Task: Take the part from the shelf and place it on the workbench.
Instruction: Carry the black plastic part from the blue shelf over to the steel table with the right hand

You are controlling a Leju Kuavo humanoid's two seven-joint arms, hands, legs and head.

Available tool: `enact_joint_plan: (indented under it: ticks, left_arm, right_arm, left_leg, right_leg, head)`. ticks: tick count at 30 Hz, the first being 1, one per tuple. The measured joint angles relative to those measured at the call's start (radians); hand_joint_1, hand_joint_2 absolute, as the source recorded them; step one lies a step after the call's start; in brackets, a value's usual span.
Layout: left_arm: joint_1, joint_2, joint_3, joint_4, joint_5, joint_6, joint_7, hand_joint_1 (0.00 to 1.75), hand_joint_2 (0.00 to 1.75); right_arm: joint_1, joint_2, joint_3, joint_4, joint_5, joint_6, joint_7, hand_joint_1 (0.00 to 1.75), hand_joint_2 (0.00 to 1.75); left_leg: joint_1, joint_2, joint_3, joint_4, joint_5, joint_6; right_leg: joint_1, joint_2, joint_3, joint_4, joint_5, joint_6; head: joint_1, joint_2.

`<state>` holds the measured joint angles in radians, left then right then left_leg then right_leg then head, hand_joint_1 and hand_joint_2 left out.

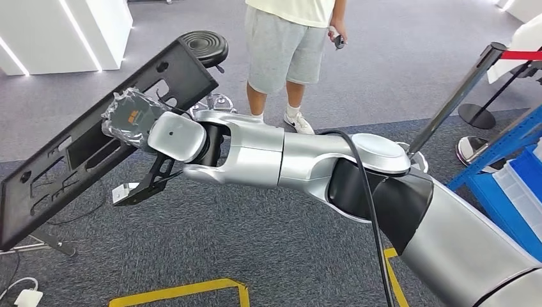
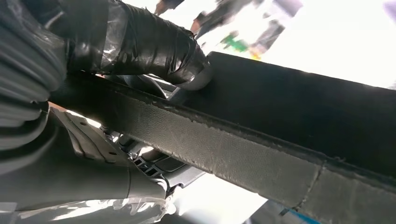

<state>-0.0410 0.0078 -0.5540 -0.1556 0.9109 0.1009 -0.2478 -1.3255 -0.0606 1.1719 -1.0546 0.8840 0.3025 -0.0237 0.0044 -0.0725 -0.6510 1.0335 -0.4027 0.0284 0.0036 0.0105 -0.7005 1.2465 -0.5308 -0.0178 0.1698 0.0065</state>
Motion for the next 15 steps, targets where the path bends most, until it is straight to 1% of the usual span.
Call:
enact_joint_plan:
  ticks: [1,2,3,4,5,6,7,8,9,10,11,12,13,14,15]
  left_arm:
    - [0.001,-0.001,0.000,0.000,0.002,-0.001,-0.001,0.00,1.75]
    - [0.000,-0.003,0.000,0.000,0.003,-0.002,-0.003,0.00,1.75]
    - [-0.001,-0.004,0.000,0.000,0.004,-0.003,-0.003,0.00,1.75]
    - [-0.001,-0.005,0.000,0.000,0.005,-0.003,-0.004,0.00,1.75]
    - [-0.001,-0.005,0.000,0.000,0.006,-0.003,-0.004,0.00,1.75]
    - [0.001,-0.005,0.000,0.000,0.006,-0.002,-0.003,0.00,1.75]
    - [0.003,-0.004,-0.001,0.000,0.006,-0.001,-0.002,0.00,1.75]
    - [0.005,-0.004,-0.001,0.000,0.007,0.000,-0.001,0.00,1.75]
    - [0.005,-0.002,-0.001,0.000,0.007,0.001,-0.001,0.00,1.75]
    - [0.005,-0.001,-0.001,0.000,0.008,0.001,0.000,0.00,1.75]
    - [0.004,0.001,-0.001,0.000,0.008,0.001,0.000,0.00,1.75]
    - [0.004,0.003,-0.001,0.000,0.009,0.001,0.000,0.00,1.75]
    - [0.003,0.006,-0.001,0.000,0.009,0.000,0.000,0.00,1.75]
    - [0.004,0.008,-0.001,0.000,0.010,-0.001,0.000,0.00,1.75]
    - [0.004,0.010,-0.001,0.000,0.010,-0.001,0.000,0.00,1.75]
  right_arm:
    - [0.011,-0.003,-0.014,-0.004,-0.034,-0.009,0.001,1.75,1.75]
    - [0.019,-0.006,-0.029,-0.008,-0.060,-0.018,0.001,1.75,1.75]
    - [0.025,-0.008,-0.042,-0.011,-0.077,-0.027,0.001,1.75,1.75]
    - [0.030,-0.011,-0.053,-0.013,-0.093,-0.034,0.001,1.75,1.75]
    - [0.034,-0.012,-0.062,-0.015,-0.111,-0.039,0.000,1.75,1.75]
    - [0.039,-0.013,-0.069,-0.017,-0.130,-0.041,0.000,1.75,1.75]
    - [0.044,-0.015,-0.078,-0.019,-0.148,-0.041,0.000,1.75,1.75]
    - [0.048,-0.018,-0.086,-0.020,-0.163,-0.041,0.000,1.75,1.75]
    - [0.051,-0.020,-0.094,-0.022,-0.174,-0.040,0.001,1.75,1.75]
    - [0.052,-0.023,-0.100,-0.023,-0.181,-0.038,0.001,1.75,1.75]
    - [0.054,-0.025,-0.105,-0.024,-0.189,-0.036,0.001,1.75,1.75]
    - [0.056,-0.026,-0.108,-0.024,-0.197,-0.033,0.002,1.75,1.75]
    - [0.060,-0.027,-0.109,-0.025,-0.204,-0.030,0.002,1.75,1.75]
    - [0.065,-0.027,-0.109,-0.025,-0.211,-0.026,0.002,1.75,1.75]
    - [0.068,-0.027,-0.109,-0.025,-0.214,-0.024,0.004,1.75,1.75]
  left_leg:
    - [0.001,-0.012,0.000,0.000,0.000,0.000]
    - [0.002,-0.023,-0.003,0.000,0.002,-0.002]
    - [0.006,-0.032,-0.007,0.000,0.004,-0.005]
    - [0.010,-0.041,-0.011,-0.001,0.007,-0.008]
    - [0.013,-0.053,-0.013,-0.003,0.010,-0.014]
    - [0.014,-0.064,-0.013,-0.006,0.012,-0.018]
    - [0.011,-0.059,-0.015,-0.003,0.010,-0.022]
    - [0.007,-0.040,-0.021,0.011,-0.001,-0.025]
    - [0.004,-0.011,-0.035,0.044,-0.022,-0.029]
    - [0.004,0.024,-0.057,0.095,-0.050,-0.032]
    - [0.008,0.045,-0.084,0.155,-0.079,-0.038]
    - [0.013,0.056,-0.108,0.207,-0.099,-0.044]
    - [0.019,0.062,-0.120,0.234,-0.104,-0.049]
    - [0.024,0.067,-0.113,0.225,-0.092,-0.055]
    - [0.029,0.074,-0.088,0.182,-0.066,-0.061]
  right_leg:
    - [0.005,0.025,0.029,-0.075,0.041,-0.012]
    - [0.008,0.050,0.053,-0.139,0.071,-0.021]
    - [0.011,0.069,0.068,-0.181,0.087,-0.026]
    - [0.012,0.081,0.074,-0.199,0.089,-0.029]
    - [0.014,0.073,0.077,-0.206,0.091,-0.030]
    - [0.013,0.059,0.084,-0.215,0.093,-0.030]
    - [0.011,0.045,0.094,-0.228,0.097,-0.031]
    - [0.007,0.030,0.104,-0.242,0.102,-0.031]
    - [0.004,0.015,0.113,-0.254,0.107,-0.032]
    - [0.006,0.001,0.118,-0.258,0.108,-0.032]
    - [0.006,-0.013,0.119,-0.259,0.108,-0.033]
    - [0.005,-0.027,0.119,-0.257,0.106,-0.031]
    - [0.004,-0.040,0.119,-0.254,0.103,-0.029]
    - [0.002,-0.053,0.118,-0.250,0.100,-0.025]
    - [-0.002,-0.065,0.117,-0.244,0.095,-0.020]
  head:
    - [0.000,0.000]
    - [0.000,0.000]
    - [0.000,0.000]
    - [0.001,0.000]
    - [0.002,0.000]
    - [0.002,0.000]
    - [0.002,0.000]
    - [0.001,0.000]
    - [0.001,0.000]
    - [0.001,0.000]
    - [0.000,0.000]
    - [0.000,0.000]
    - [0.000,0.000]
    - [0.000,0.000]
    - [0.000,0.000]
